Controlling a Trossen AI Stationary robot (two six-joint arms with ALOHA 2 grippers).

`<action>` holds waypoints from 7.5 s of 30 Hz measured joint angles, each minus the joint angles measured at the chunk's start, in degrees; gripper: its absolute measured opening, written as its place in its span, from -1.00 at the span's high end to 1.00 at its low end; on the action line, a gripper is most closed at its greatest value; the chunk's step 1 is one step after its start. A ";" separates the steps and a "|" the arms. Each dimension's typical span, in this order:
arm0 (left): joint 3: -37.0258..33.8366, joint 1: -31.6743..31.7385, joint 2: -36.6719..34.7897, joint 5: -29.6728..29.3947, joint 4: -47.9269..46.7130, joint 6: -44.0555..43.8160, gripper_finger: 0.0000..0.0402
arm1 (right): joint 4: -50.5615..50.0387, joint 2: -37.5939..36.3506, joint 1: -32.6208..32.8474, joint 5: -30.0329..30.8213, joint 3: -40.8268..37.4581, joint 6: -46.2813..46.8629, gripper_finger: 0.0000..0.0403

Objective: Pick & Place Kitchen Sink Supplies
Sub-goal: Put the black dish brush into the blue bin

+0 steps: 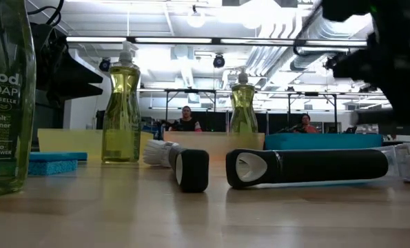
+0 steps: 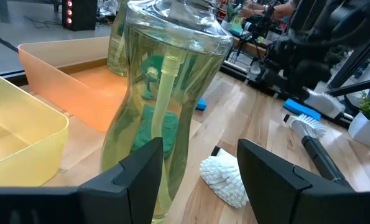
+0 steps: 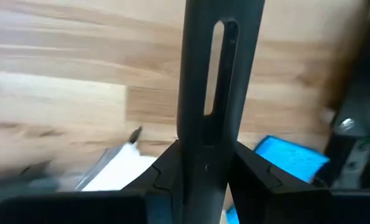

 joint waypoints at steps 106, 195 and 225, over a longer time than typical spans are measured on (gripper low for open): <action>0.00 -0.01 0.02 -0.01 -0.02 0.00 -0.01 | -2.23 21.97 -60.46 26.08 25.59 -114.93 0.03; 0.00 0.00 0.02 0.00 -0.02 0.00 -0.01 | 27.24 25.77 6.18 -1.24 7.90 -85.36 -0.15; 0.00 -0.02 0.02 -0.02 -0.01 -0.02 -0.01 | 4.51 11.07 -2.22 2.47 12.99 -78.57 0.35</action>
